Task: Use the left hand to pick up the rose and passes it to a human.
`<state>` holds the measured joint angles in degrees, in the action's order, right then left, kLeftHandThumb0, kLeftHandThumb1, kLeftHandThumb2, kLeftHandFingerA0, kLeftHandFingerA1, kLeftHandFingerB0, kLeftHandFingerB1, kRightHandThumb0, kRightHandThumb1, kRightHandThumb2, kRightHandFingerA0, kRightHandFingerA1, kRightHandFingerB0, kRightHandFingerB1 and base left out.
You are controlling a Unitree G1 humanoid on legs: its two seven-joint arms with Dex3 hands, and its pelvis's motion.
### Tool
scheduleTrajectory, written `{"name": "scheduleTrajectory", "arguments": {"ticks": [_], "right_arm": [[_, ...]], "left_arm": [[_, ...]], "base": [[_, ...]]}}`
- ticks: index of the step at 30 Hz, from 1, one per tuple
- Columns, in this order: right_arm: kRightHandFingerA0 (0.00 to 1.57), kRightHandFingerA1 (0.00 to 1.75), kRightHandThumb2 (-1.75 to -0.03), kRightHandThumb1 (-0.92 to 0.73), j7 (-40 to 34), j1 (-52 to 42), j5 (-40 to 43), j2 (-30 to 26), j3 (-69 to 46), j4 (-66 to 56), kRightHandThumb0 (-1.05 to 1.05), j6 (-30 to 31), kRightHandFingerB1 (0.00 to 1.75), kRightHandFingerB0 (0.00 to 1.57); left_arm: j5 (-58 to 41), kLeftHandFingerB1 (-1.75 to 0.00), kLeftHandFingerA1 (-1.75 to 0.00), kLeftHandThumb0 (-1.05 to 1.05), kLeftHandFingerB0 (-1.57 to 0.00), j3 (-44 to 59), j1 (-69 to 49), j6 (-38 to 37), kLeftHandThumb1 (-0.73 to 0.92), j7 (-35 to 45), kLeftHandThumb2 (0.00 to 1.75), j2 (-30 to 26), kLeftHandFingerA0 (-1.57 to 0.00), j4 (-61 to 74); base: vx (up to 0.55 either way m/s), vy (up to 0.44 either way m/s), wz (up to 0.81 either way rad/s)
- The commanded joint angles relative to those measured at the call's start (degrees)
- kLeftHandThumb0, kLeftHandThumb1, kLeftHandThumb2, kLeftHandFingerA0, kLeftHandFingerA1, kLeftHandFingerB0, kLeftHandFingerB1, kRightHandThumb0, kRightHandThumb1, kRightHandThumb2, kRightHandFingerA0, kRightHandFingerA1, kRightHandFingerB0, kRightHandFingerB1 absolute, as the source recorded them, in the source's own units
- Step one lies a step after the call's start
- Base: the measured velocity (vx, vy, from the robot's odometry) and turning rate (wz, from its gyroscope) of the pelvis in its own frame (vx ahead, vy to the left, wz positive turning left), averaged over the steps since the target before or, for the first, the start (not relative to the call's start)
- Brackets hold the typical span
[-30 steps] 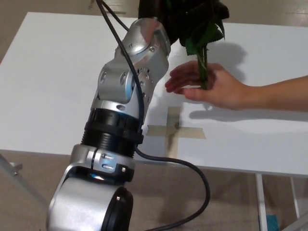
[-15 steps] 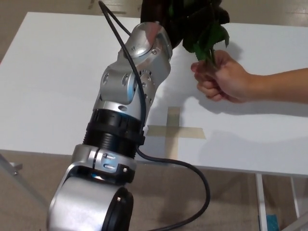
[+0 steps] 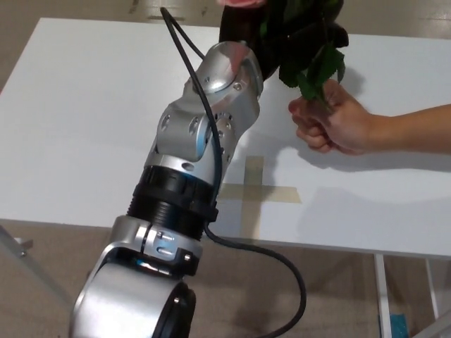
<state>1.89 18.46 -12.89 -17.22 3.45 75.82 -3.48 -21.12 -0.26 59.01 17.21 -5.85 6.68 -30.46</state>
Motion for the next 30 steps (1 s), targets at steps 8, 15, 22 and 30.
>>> {"name": "scheduleTrajectory", "arguments": {"ticks": [8,15,22,30], "right_arm": [[0.62,0.54,-0.77,-0.61,1.03,-3.17,-0.02,0.42,0.11,0.28,-0.35,0.0,0.48,0.48],[0.68,0.45,-0.6,-0.7,0.77,-4.97,-0.13,0.55,0.26,0.4,-0.28,-0.26,0.38,0.52],[0.63,0.54,-0.77,-0.61,0.47,-7.47,-0.39,0.94,0.68,0.6,-0.36,-0.58,0.48,0.48],[0.63,0.54,-0.77,-0.61,0.31,-9.09,-0.96,1.13,1.56,0.49,-0.36,-0.77,0.48,0.48]], "left_arm": [[-1.68,-0.07,-0.09,-0.7,0.0,-10.27,-9.89,9.5,0.44,13.86,0.78,2.79,0.0,3.59],[-1.32,-0.02,0.0,-0.85,0.0,-13.0,-11.17,10.81,0.47,21.51,0.55,-3.82,0.0,5.98],[0.16,-0.02,0.0,-0.79,0.0,-14.54,-13.79,12.1,0.48,28.22,0.55,-12.93,0.0,10.66],[-0.11,-0.01,0.0,-0.75,0.0,-12.3,-15.45,14.05,0.48,35.4,0.55,-26.92,0.0,15.59]], "base": [[0.0,0.0,0.0],[0.0,0.0,0.0],[0.0,0.0,0.0],[0.0,0.0,0.0]]}}
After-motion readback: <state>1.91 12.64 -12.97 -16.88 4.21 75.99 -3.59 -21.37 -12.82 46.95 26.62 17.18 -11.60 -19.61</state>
